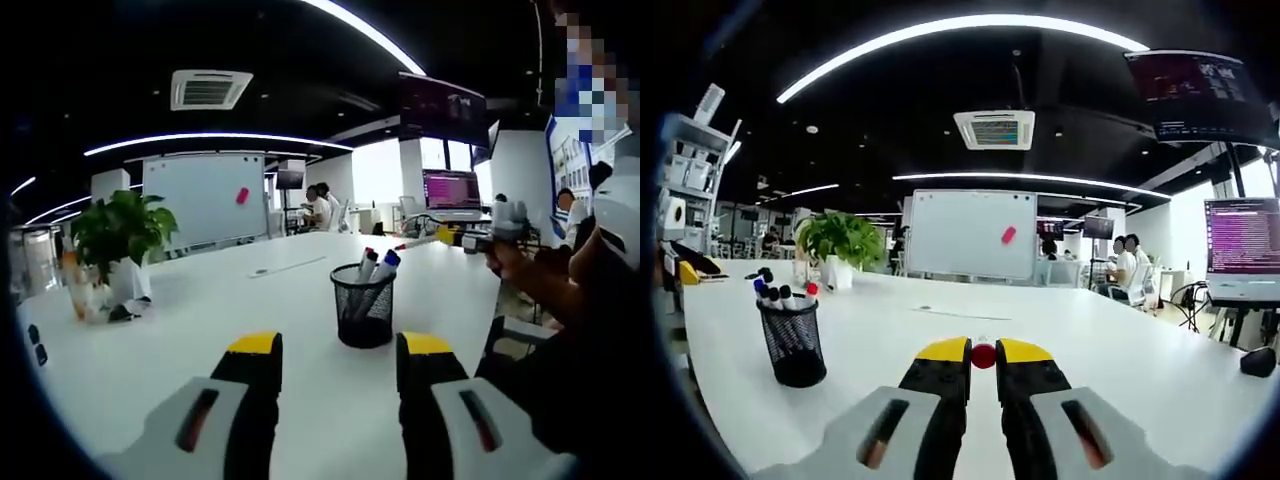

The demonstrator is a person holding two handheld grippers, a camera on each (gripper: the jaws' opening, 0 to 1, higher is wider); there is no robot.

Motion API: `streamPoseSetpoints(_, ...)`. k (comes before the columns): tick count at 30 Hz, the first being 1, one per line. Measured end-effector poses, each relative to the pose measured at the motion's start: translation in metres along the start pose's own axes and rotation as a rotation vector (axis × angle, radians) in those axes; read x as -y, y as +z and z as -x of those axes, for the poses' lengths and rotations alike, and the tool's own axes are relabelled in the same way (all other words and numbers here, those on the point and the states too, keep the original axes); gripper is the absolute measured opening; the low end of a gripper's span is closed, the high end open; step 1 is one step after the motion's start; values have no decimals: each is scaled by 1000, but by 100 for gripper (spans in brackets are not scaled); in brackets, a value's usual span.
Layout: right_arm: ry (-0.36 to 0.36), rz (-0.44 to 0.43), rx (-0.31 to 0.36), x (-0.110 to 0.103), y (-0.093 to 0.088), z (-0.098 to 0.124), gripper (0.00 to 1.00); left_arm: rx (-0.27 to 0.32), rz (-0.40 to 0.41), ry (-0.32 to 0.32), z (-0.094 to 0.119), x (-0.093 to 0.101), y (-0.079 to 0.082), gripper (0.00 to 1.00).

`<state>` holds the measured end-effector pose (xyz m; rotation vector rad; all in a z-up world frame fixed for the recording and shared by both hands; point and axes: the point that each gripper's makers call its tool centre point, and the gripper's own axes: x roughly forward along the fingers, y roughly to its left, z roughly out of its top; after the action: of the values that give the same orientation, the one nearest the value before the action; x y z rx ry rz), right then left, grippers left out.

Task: Pick up the whiteboard markers from the pen holder and place them facing the whiteboard neatly

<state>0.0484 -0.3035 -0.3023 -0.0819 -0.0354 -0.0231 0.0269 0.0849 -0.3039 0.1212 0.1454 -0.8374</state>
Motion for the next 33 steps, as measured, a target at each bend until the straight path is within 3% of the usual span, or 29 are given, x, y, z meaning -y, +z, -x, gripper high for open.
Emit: streamPoseSetpoints(33,-9,17,-110,2,-32,-8,13,1,2,4,0,-2,0,47)
